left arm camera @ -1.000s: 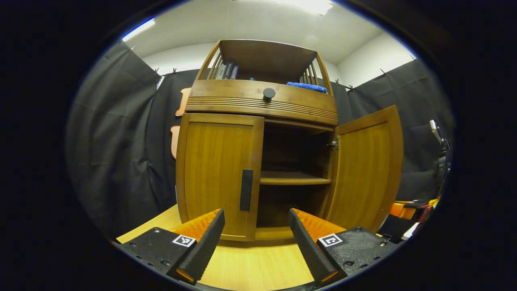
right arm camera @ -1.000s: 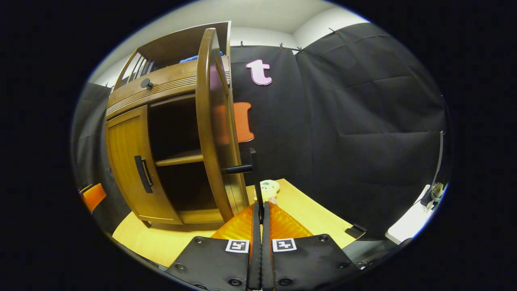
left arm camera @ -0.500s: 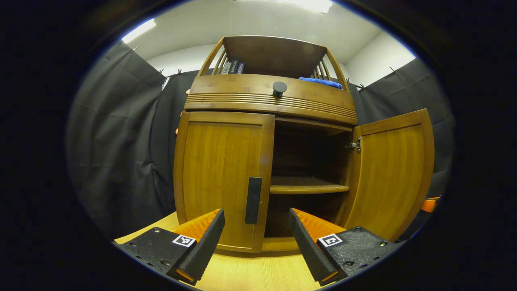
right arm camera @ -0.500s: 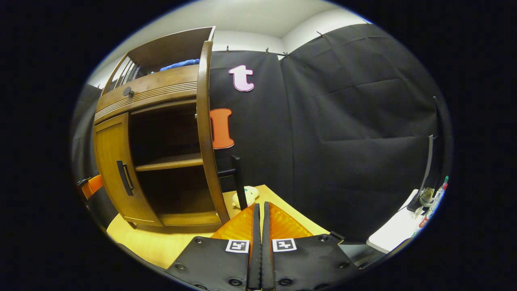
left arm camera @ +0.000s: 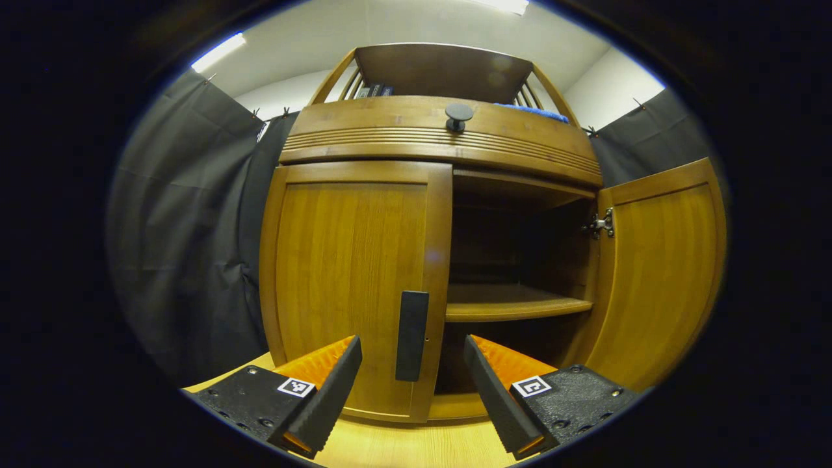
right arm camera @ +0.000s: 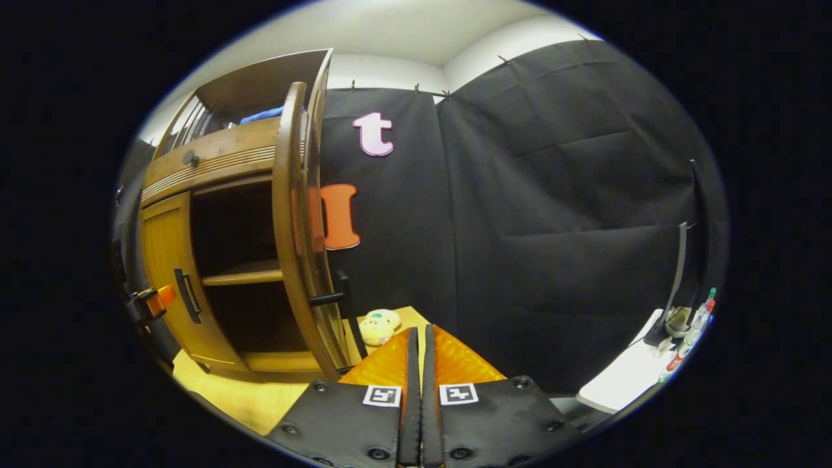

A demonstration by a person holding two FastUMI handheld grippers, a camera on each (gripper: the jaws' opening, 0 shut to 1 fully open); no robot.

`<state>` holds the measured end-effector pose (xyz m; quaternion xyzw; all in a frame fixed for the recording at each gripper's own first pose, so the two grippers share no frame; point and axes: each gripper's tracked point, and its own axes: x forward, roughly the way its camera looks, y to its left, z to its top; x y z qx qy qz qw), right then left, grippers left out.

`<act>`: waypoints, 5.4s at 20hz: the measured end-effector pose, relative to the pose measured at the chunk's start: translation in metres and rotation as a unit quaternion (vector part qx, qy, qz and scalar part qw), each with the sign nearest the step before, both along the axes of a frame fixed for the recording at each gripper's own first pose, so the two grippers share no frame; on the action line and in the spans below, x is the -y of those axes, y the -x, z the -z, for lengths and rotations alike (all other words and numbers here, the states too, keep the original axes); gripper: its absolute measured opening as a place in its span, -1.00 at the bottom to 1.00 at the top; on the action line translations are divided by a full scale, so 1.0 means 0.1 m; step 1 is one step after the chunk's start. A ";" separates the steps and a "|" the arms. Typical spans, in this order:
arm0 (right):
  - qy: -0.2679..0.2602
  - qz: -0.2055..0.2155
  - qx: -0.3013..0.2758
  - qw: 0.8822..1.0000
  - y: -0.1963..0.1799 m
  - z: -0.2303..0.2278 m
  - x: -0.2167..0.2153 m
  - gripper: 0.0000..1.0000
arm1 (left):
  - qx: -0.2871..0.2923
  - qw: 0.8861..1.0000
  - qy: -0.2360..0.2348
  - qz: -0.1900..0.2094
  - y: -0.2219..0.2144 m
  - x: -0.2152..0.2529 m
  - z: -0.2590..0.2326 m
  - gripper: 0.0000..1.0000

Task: Open the right door of the double-door shoe cabinet with the right hand, and open the left door with the left hand.

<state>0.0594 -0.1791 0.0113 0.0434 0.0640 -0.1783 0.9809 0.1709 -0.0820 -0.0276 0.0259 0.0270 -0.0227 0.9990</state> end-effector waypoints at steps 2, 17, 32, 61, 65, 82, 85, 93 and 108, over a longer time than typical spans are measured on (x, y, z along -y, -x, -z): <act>-0.003 0.006 -0.006 1.000 -0.02 0.01 0.07 -0.82 | 0.001 1.000 -0.008 -0.004 -0.13 -0.03 0.07 0.86; 0.033 0.024 0.014 0.999 0.06 -0.13 0.22 0.77 | -0.023 1.000 -0.011 0.003 -0.74 -0.04 0.45 0.76; 0.043 0.035 0.014 0.998 0.26 -0.16 -0.11 0.77 | -0.020 0.999 -0.019 0.016 -0.66 -0.02 0.49 -0.51; 0.045 -0.096 0.019 0.994 -0.17 -0.07 -1.79 0.96 | -0.045 0.998 0.021 0.030 0.78 -1.06 0.20 -0.68; 0.044 -0.116 0.015 0.992 -0.24 0.00 -1.96 0.78 | -0.059 0.998 0.022 0.023 0.84 -1.20 0.19 -0.74; 0.045 -0.217 0.017 0.975 -0.51 0.07 -2.88 0.79 | -0.064 0.996 0.006 -0.068 1.03 -2.31 0.01 -0.96; 0.046 -0.231 0.022 0.972 -0.56 0.05 -2.99 0.79 | -0.071 0.996 0.002 -0.060 1.03 -2.41 -0.01 -0.96; 0.037 -0.253 0.018 0.967 -0.70 0.11 -3.16 0.90 | -0.074 0.996 0.000 -0.047 1.02 -2.51 -0.03 -0.96; 0.037 -0.265 0.012 0.963 -0.66 0.11 -3.19 0.89 | -0.062 0.995 0.010 -0.072 1.28 -2.61 -0.22 -0.78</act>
